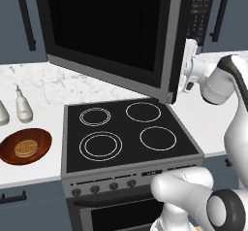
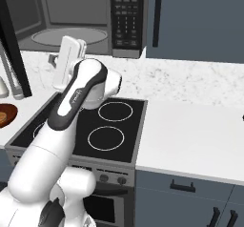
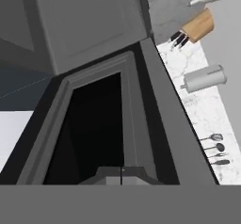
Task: Open the microwave, place the bowl with waffle inside the microwave, then close the microwave door and turn it on.
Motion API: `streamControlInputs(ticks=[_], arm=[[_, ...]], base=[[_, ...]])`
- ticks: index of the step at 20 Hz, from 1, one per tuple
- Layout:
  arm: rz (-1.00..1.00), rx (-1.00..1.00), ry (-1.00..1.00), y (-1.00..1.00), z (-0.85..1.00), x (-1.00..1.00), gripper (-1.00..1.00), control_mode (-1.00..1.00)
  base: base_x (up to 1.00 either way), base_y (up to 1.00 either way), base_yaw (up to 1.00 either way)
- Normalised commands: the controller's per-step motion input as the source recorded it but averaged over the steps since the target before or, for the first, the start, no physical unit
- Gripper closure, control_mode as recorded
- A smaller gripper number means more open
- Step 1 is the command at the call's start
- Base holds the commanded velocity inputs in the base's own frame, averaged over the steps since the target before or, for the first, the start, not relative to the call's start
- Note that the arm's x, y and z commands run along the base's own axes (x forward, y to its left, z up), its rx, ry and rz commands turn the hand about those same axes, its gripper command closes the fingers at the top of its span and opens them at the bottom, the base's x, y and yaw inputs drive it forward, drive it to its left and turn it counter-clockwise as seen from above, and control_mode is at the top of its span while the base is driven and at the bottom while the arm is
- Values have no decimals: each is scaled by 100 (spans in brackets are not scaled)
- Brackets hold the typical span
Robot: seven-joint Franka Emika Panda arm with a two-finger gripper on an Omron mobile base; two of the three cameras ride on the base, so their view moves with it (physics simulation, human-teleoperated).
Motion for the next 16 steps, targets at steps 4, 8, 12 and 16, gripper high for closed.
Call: streamControlInputs(ticks=[4, 8, 12, 16], arm=[[8, 0, 24, 54, 14, 16, 100, -100], [16, 0, 25, 44, 3, 4, 100, -100], [16, -1, 18, 61, 1, -19, 100, -100], [12, -5, 16, 69, 9, -29, 100, -100]], base=[[0, 0, 0], [0, 0, 0], [0, 0, 0], [0, 0, 0]])
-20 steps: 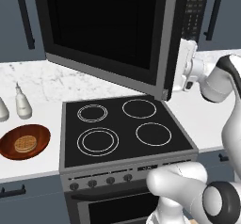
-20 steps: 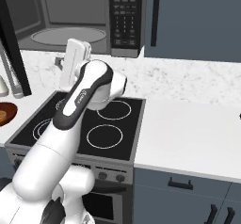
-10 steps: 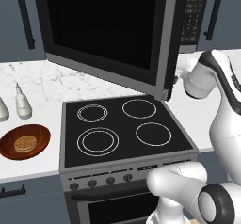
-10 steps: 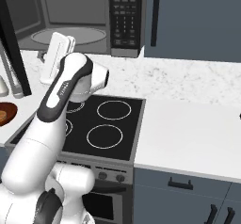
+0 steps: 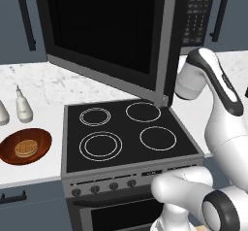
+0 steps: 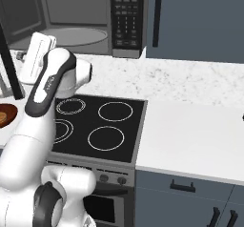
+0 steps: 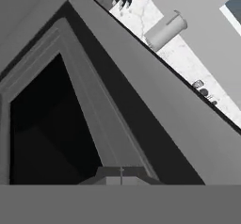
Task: Open the microwave, place the bowl with waffle inside the microwave, then close the microwave door and turn it on.
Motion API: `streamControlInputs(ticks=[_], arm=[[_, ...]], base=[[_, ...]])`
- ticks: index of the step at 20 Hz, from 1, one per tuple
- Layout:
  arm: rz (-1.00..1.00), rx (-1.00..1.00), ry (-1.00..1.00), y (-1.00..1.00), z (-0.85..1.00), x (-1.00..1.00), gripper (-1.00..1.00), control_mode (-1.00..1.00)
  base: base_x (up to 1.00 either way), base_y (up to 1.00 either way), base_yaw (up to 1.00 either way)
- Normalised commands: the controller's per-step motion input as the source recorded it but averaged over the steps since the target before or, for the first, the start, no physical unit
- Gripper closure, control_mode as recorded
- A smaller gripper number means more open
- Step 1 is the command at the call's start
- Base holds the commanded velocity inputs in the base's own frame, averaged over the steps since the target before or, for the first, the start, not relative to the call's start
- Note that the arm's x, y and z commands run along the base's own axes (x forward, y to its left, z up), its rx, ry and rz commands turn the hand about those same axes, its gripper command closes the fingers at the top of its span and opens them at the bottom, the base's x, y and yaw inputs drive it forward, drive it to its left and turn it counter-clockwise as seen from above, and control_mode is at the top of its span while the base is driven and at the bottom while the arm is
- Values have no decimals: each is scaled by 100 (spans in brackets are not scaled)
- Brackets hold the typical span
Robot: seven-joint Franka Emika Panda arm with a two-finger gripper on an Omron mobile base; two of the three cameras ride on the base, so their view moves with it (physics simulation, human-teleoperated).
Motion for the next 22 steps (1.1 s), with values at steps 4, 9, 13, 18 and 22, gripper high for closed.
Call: streamControlInputs(ticks=[4, 9, 13, 18, 22], arm=[[8, -4, 15, 68, 21, -31, 100, -100], [2, -9, 18, 83, 7, -10, 100, -100], [0, -16, 23, 100, 0, 0, 100, -100], [0, -15, 21, 100, 0, 0, 100, -100], [0, -6, 7, 48, 0, -11, 100, -100]], base=[[0, 0, 0], [0, 0, 0], [0, 0, 0], [0, 0, 0], [0, 0, 0]])
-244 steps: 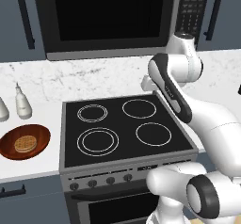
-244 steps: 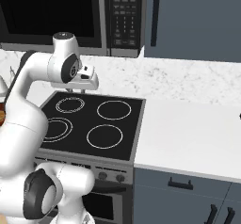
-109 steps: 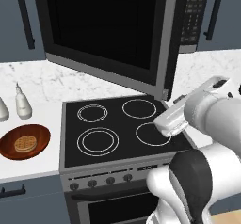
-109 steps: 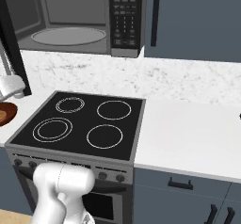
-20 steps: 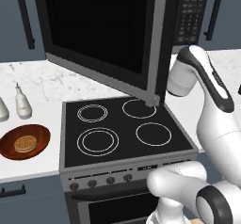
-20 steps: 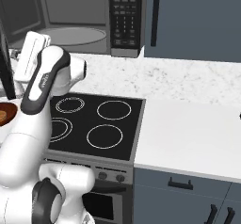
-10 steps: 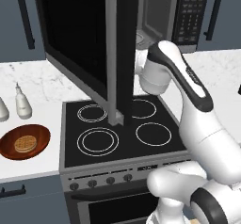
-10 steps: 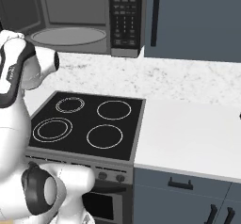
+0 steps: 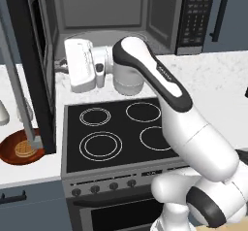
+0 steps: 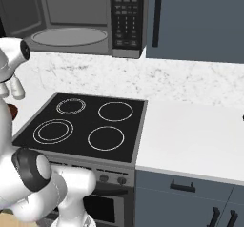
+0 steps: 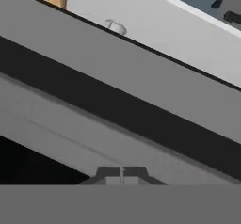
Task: Open the microwave, place the bowl with waffle inside the microwave, then close the microwave door and turn it on.
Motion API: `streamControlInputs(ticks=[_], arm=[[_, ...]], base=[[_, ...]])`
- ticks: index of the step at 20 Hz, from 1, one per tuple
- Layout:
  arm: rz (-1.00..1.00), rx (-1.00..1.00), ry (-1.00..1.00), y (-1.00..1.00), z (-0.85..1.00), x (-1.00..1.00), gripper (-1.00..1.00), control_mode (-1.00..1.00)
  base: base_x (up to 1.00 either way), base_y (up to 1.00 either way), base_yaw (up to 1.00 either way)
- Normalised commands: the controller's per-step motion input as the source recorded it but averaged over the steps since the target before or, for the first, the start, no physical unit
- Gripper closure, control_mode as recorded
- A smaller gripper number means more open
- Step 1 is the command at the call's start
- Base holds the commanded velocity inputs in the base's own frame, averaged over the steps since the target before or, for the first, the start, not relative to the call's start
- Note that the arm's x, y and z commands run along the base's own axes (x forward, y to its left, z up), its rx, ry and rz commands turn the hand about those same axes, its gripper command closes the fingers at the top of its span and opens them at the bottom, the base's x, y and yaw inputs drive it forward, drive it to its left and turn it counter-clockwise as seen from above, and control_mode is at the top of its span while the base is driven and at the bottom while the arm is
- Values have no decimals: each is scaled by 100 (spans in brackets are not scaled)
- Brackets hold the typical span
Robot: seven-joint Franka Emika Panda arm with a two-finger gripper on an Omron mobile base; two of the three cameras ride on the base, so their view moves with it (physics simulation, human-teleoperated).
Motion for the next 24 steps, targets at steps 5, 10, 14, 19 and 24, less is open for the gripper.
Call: streamControlInputs(ticks=[5, 10, 14, 19, 24], arm=[[-3, -2, 0, -86, -2, -39, 100, -100], [-1, -20, 0, -88, -25, -23, 100, -100], [5, -34, -3, -35, -46, 0, 100, -100], [21, -29, -13, -6, -68, 4, 100, -100], [33, -27, -15, 0, -82, 23, 100, -100]], base=[[0, 0, 0], [0, 0, 0], [0, 0, 0], [0, 0, 0], [0, 0, 0]])
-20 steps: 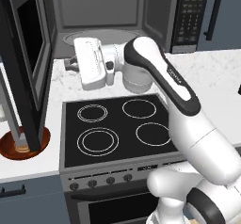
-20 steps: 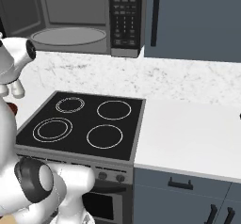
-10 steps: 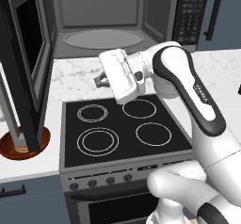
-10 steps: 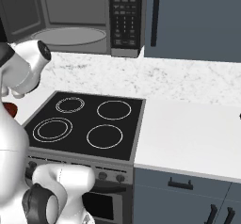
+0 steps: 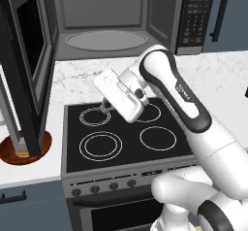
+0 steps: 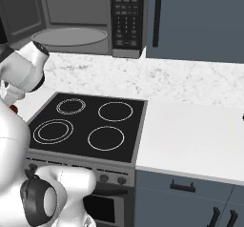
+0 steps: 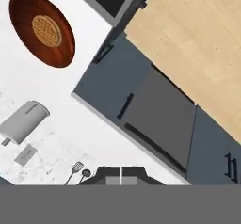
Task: Open the microwave, place the bowl with waffle inside the microwave, then close the microwave door and turn it on.
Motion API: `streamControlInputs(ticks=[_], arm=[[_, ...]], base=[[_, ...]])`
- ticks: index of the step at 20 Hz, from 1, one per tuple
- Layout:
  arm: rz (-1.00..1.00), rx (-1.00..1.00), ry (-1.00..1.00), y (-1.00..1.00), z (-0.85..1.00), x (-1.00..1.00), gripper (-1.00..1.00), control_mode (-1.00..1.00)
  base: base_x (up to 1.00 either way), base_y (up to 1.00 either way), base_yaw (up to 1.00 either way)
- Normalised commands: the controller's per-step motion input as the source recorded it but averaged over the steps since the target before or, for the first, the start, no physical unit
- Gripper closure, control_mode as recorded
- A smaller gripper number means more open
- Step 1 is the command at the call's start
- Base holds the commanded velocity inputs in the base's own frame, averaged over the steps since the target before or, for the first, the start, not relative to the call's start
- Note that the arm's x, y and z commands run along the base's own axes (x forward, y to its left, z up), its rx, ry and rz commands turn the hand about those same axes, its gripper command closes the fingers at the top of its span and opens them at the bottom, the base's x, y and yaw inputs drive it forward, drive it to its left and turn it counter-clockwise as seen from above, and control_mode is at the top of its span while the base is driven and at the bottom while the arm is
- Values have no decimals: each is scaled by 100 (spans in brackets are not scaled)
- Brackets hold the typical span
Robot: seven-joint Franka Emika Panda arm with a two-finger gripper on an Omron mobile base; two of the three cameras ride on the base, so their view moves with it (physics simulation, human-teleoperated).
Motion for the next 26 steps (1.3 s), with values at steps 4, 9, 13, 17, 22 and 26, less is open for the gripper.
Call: streamControlInputs(ticks=[4, 9, 13, 17, 22, 26], arm=[[34, -4, -37, 0, -84, 18, 100, -100], [33, 0, -40, 0, -75, 27, 100, -100], [26, 8, -40, 21, -44, 34, 100, -100], [10, 18, -32, 18, -12, 22, 100, -100], [1, 5, -6, 32, -1, 13, 100, -100], [-2, -1, 0, 49, -9, 30, 100, -100]], base=[[0, 0, 0], [0, 0, 0], [0, 0, 0], [0, 0, 0], [0, 0, 0], [0, 0, 0]])
